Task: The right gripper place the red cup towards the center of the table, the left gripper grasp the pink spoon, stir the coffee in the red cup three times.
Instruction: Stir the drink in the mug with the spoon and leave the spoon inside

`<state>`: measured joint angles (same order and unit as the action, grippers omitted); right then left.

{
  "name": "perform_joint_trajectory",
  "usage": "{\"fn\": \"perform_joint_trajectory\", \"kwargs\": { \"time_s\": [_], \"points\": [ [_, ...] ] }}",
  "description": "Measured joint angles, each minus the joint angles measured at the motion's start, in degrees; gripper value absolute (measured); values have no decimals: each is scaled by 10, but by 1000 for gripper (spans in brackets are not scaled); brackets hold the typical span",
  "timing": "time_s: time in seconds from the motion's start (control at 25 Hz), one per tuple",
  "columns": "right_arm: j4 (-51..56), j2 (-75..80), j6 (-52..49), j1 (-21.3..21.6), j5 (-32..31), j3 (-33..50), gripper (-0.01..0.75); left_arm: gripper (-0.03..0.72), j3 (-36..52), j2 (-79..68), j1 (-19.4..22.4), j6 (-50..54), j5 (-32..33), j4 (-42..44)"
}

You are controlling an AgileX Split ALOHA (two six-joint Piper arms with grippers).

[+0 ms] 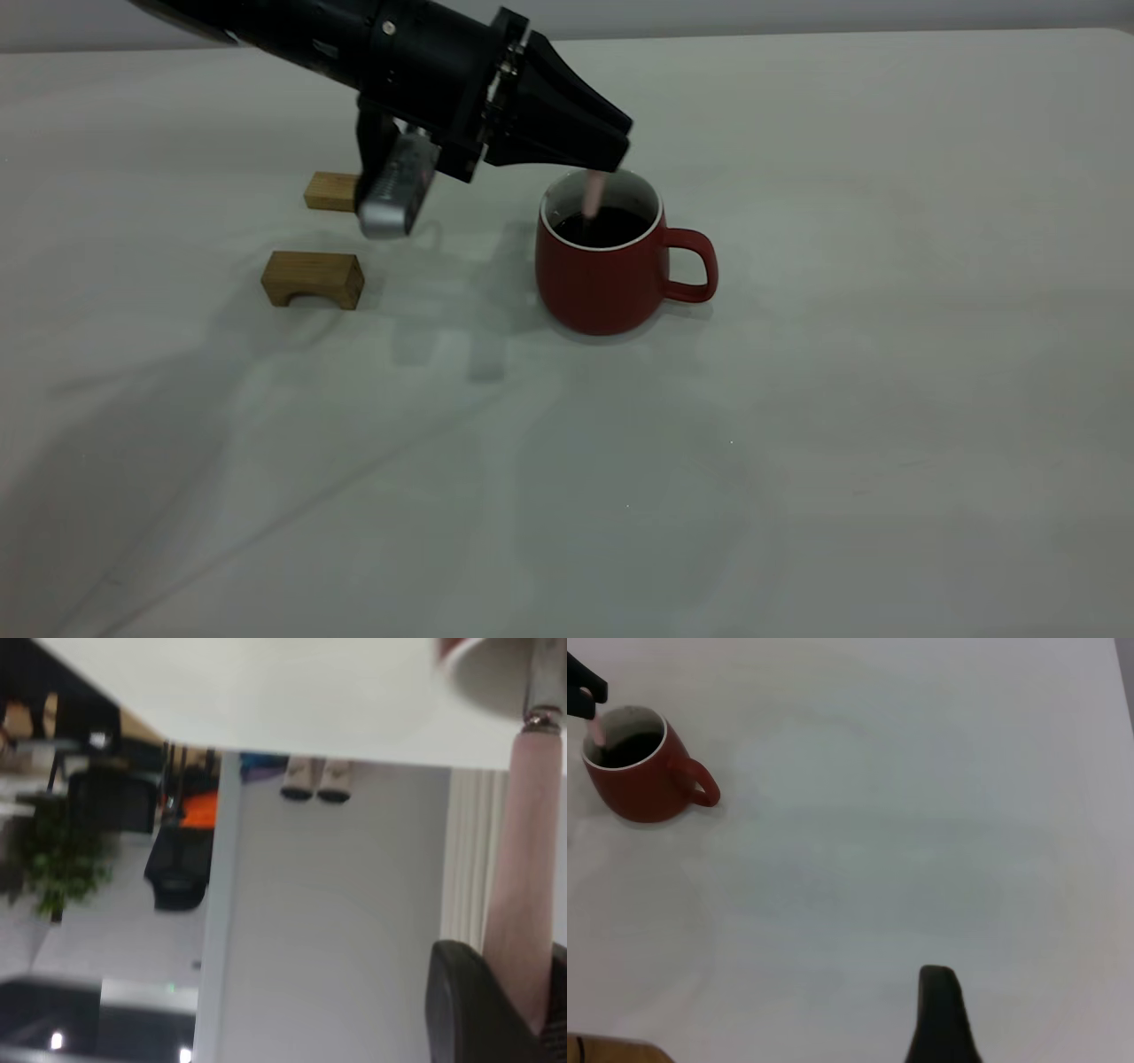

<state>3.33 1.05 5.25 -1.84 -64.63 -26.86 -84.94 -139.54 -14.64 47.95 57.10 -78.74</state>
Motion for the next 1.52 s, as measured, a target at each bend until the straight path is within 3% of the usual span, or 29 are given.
{"fn": "perform_joint_trajectory", "kwargs": {
  "time_s": [0.2,0.48,0.8,0.88,1.08,1.2,1.36,1.52],
  "points": [
    [0,0,0,0,0,0,585,178,0,-4,-5,-31,-16,-16],
    [0,0,0,0,0,0,585,178,0,-14,-18,-42,34,-5],
    [0,0,0,0,0,0,585,180,-1,-3,-17,-41,-2,15],
    [0,0,0,0,0,0,585,216,-1,-2,-17,-41,-9,15],
    [0,0,0,0,0,0,585,470,-10,-5,-16,-41,-22,39],
    [0,0,0,0,0,0,585,562,-31,-3,-15,-40,-14,77],
    [0,0,0,0,0,0,585,579,-90,-3,-15,-18,42,170],
    [0,0,0,0,0,0,585,566,-181,5,-15,6,98,327]
  ]
}}
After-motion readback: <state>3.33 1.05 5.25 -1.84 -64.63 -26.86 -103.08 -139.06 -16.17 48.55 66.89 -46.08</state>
